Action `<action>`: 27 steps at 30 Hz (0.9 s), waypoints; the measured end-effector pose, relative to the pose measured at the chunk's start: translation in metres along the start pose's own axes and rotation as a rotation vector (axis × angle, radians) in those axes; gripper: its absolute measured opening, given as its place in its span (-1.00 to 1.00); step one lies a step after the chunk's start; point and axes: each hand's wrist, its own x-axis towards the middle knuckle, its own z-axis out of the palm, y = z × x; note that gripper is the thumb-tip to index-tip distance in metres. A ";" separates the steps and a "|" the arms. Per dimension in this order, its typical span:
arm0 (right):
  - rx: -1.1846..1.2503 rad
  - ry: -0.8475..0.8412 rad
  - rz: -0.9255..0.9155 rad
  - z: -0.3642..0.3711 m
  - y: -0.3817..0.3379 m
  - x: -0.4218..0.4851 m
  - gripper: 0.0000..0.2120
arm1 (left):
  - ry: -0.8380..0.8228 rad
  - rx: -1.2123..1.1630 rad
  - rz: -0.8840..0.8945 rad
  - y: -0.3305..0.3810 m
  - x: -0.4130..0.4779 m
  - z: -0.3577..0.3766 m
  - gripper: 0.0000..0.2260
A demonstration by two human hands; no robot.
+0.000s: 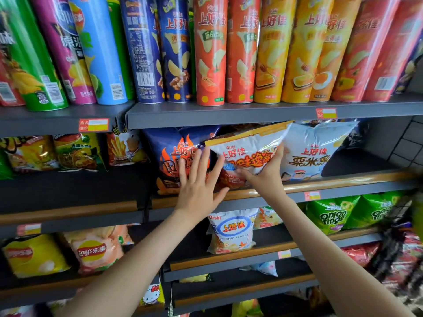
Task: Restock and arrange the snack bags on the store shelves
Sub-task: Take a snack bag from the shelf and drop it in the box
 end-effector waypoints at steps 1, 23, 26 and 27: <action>-0.007 -0.038 -0.009 -0.003 -0.002 0.000 -0.04 | 0.001 -0.019 -0.001 0.008 0.006 0.000 -0.27; -0.832 -0.248 -0.231 -0.012 0.000 0.034 -0.15 | -0.121 0.020 0.197 -0.009 0.061 -0.004 -0.27; -0.746 -0.231 -0.164 -0.013 -0.005 0.042 -0.13 | -0.027 0.059 0.058 -0.009 0.049 -0.007 -0.28; -0.706 -0.188 -0.126 -0.011 -0.007 0.042 -0.11 | 0.003 0.063 -0.045 -0.010 0.044 -0.007 -0.27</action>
